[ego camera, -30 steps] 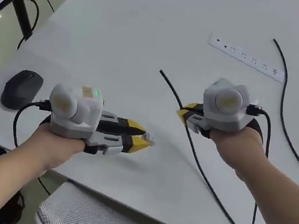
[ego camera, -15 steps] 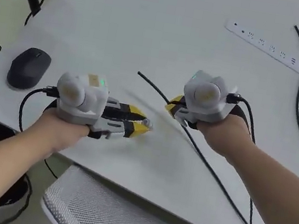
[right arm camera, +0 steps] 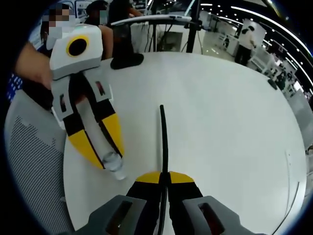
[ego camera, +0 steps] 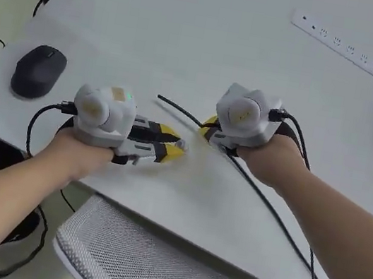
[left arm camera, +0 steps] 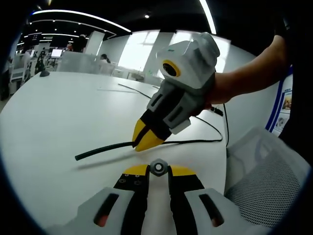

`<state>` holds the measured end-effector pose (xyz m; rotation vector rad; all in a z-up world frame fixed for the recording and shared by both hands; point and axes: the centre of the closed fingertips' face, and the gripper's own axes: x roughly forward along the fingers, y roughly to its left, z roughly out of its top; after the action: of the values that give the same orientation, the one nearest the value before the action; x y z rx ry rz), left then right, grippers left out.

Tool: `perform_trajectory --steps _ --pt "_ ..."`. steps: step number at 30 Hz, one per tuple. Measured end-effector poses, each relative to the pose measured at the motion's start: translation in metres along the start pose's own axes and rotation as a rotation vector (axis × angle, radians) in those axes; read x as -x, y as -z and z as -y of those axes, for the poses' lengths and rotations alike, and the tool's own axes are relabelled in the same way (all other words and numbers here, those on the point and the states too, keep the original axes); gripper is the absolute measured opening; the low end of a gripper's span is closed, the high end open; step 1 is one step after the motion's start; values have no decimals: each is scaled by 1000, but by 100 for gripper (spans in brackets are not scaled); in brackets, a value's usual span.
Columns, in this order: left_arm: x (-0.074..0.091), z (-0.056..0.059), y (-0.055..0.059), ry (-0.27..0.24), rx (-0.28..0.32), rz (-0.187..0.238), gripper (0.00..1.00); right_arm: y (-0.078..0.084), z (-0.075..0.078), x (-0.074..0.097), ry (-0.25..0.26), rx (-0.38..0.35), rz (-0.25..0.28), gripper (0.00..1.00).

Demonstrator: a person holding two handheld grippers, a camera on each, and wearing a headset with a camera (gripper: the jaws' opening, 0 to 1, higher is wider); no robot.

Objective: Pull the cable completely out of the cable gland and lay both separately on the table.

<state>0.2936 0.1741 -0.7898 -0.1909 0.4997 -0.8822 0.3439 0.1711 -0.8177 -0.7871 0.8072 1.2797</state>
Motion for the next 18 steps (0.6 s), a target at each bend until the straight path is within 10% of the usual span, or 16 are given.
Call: perform_trajectory --steps 18 --pt "2 -2 17 -17 -23 -63 16 2 -7 -6 -15 7 -8 0"
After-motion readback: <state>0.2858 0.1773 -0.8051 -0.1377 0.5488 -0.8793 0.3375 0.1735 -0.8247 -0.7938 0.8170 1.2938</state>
